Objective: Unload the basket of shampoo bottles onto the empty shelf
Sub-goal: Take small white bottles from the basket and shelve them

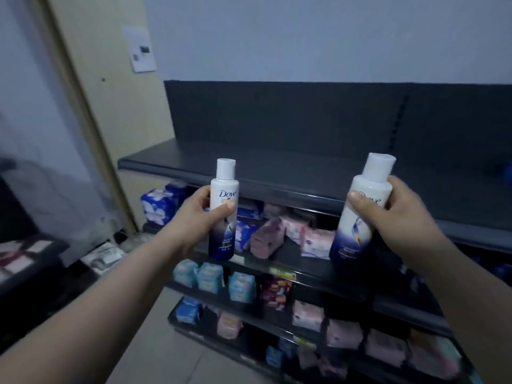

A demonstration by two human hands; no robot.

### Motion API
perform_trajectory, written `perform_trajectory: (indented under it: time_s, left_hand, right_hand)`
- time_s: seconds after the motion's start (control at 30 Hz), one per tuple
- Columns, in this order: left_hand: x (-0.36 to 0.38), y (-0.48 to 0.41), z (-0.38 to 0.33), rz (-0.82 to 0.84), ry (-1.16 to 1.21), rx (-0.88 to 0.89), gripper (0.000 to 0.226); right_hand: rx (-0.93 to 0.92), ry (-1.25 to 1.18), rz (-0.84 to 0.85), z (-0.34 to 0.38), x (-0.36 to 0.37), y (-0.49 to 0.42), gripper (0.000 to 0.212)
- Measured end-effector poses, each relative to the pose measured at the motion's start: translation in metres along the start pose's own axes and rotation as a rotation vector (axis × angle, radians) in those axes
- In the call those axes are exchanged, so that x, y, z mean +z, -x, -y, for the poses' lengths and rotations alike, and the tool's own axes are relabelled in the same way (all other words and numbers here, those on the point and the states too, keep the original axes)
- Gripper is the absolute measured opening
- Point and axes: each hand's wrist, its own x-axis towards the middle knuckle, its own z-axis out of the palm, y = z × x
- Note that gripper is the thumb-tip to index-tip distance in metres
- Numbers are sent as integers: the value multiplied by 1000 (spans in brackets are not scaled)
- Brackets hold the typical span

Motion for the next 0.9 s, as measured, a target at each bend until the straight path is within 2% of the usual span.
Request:
perform_trajectory:
  time_s: [0.13, 0.3, 0.4, 0.63, 0.77, 0.9]
  left_hand:
    - [-71, -31, -2, -114, -35, 0, 32]
    - [-131, -74, -4, -228, -9, 26, 33]
    - [-159, -108, -4, -279, -2, 37, 25]
    - [-207, -199, -1, -373, -40, 46, 28]
    - [-230, -244, 9, -390, -75, 62, 30]
    - [-253, -287, 22, -375, -96, 55, 26]
  right_hand:
    - [-50, -55, 41, 16, 67, -42, 30]
    - [-36, -192, 89, 28, 140, -99, 48]
    - [-51, -269, 110, 31, 176, -142, 36]
    - [-13, -386, 266, 35, 249, -242, 18]
    - [5, -376, 312, 36, 300, -282, 46]
    - [-1, -373, 340, 30, 351, -304, 40]
